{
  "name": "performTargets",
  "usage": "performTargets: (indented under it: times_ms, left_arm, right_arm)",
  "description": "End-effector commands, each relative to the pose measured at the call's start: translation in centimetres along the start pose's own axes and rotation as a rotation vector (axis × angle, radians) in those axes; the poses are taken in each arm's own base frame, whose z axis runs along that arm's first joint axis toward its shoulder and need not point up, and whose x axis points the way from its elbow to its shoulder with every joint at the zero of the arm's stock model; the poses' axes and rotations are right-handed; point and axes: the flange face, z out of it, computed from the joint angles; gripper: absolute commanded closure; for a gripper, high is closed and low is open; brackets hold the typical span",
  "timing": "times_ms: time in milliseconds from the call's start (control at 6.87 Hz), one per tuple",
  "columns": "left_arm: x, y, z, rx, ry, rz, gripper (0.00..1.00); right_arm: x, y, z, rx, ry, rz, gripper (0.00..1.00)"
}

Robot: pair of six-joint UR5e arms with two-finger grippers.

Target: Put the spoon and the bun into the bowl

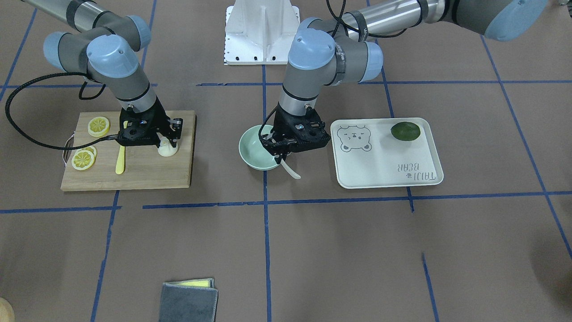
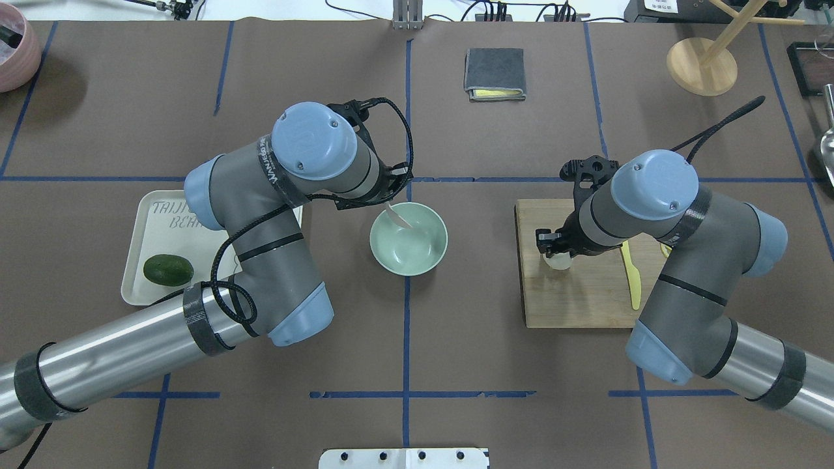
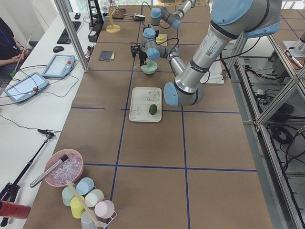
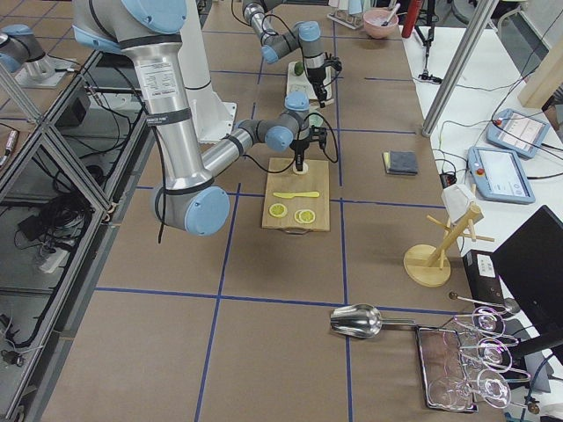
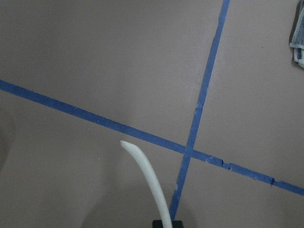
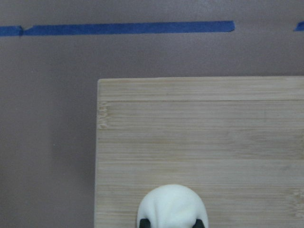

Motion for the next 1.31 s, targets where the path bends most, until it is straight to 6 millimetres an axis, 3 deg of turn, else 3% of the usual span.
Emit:
performTargets:
  times_ms: [0, 146, 291, 437, 728, 874, 1165]
  left_arm:
    - [0.2, 0.4, 0.2, -0.006, 0.004, -0.003, 1.0]
    - [0.3, 0.5, 0.2, -0.007, 0.004, 0.0, 1.0]
    - [0.6, 0.6, 0.0, -0.007, 0.01, 0.001, 0.85]
    - [0.5, 0.6, 0.0, -0.007, 0.009, 0.005, 0.01]
    - [0.5, 0.6, -0.4, -0.009, 0.013, 0.008, 0.0]
    - [0.5, -0.3, -1.2, -0.001, 0.016, 0.004, 0.0]
    - [-0.7, -5.2, -4.4, -0.017, -0.022, 0.074, 0.0]
  right_arm:
    - [0.2, -0.8, -1.0, 0.012, -0.011, 0.01, 1.0]
    - [0.2, -1.2, -1.9, 0.022, -0.022, 0.013, 1.0]
    - [0.4, -1.6, -2.5, 0.026, -0.03, 0.019, 1.0]
    - [0.4, -1.7, -2.9, 0.028, -0.034, 0.021, 1.0]
    - [-0.2, -1.4, -4.5, 0.027, -0.025, 0.025, 1.0]
    - [-0.8, -1.5, -4.9, 0.032, -0.035, 0.021, 1.0]
    - [-4.0, -2.0, -6.4, 0.044, -0.067, 0.004, 1.0]
